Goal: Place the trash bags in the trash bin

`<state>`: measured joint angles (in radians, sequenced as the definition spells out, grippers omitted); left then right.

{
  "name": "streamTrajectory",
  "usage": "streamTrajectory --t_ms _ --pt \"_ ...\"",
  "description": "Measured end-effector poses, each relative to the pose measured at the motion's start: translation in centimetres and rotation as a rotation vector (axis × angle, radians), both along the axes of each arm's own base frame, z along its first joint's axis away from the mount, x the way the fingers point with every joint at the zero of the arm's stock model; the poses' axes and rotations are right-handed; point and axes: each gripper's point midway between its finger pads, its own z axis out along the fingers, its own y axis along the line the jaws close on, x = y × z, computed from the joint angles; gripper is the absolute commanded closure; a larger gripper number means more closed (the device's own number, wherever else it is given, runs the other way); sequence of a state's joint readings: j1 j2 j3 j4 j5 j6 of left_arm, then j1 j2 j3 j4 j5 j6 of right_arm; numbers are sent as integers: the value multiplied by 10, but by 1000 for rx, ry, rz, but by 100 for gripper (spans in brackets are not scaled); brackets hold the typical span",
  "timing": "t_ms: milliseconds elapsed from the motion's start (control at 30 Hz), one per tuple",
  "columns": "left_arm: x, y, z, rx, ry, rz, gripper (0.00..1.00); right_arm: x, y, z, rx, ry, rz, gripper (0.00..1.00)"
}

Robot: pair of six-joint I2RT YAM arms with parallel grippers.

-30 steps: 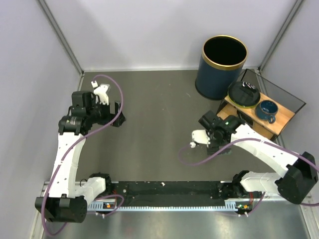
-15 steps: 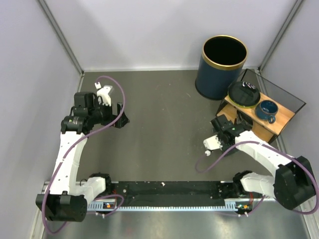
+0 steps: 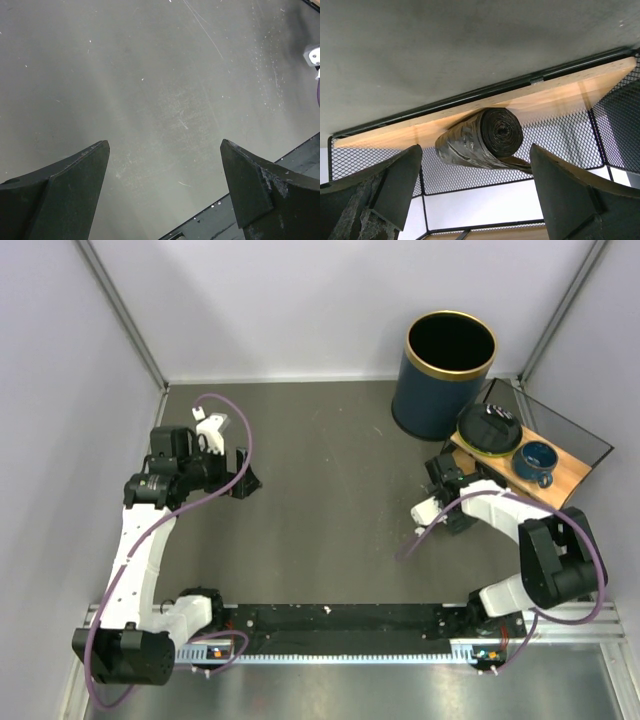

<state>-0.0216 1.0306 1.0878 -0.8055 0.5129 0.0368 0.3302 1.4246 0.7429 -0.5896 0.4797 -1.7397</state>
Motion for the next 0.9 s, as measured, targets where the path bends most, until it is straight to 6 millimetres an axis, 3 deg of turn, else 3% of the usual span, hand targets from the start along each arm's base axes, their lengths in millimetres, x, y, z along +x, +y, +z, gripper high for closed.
streamTrajectory --t_ms 567,900 --pt "6 -1 -8 -5 13 -5 1 33 -27 -16 -91 23 20 18" --pt "8 -2 -16 -7 37 -9 1 39 -37 -28 -123 46 25 51"
